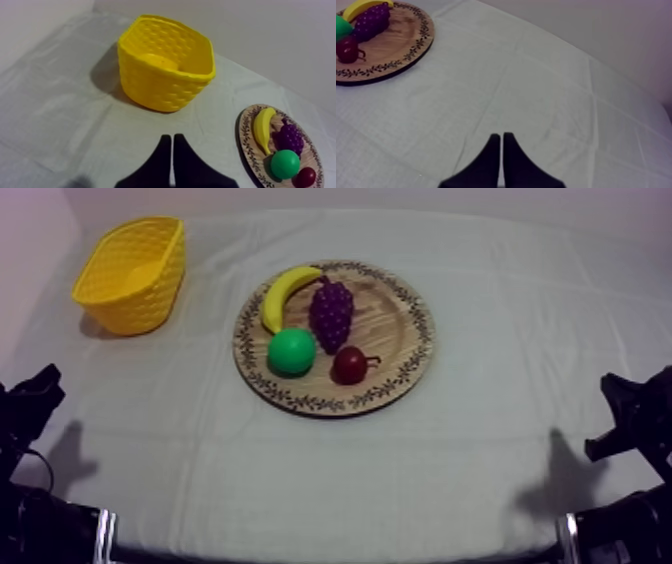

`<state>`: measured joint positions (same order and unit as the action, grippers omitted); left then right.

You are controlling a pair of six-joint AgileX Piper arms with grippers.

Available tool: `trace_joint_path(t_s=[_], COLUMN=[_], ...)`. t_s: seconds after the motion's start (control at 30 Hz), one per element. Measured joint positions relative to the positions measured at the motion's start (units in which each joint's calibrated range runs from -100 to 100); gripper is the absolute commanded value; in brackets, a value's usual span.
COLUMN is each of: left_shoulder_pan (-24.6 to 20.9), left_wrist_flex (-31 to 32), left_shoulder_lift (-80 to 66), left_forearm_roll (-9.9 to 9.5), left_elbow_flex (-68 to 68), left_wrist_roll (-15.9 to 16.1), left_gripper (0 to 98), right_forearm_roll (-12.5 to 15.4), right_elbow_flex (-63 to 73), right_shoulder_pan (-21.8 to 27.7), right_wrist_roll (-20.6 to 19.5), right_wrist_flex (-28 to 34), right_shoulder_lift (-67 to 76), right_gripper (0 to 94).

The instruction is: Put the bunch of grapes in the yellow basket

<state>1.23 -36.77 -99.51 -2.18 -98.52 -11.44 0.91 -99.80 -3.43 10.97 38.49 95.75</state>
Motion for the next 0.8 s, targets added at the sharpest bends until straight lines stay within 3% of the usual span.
trace_joint_path(t_s=[0.8], left_shoulder_pan=[0.0], left_wrist_flex=[0.5], left_shoulder_lift=[-0.2], left_forearm_roll=[0.07], left_elbow_flex=[-0.4], left_wrist_roll=[-0.3], left_gripper=[0.1], right_forearm_roll=[0.0], right_elbow_flex=[0.0], right_shoulder_pan=[0.0], right_wrist_roll=[0.0], right_wrist_flex=[0.0], right_shoulder_lift=[0.0], right_gripper=[0.3])
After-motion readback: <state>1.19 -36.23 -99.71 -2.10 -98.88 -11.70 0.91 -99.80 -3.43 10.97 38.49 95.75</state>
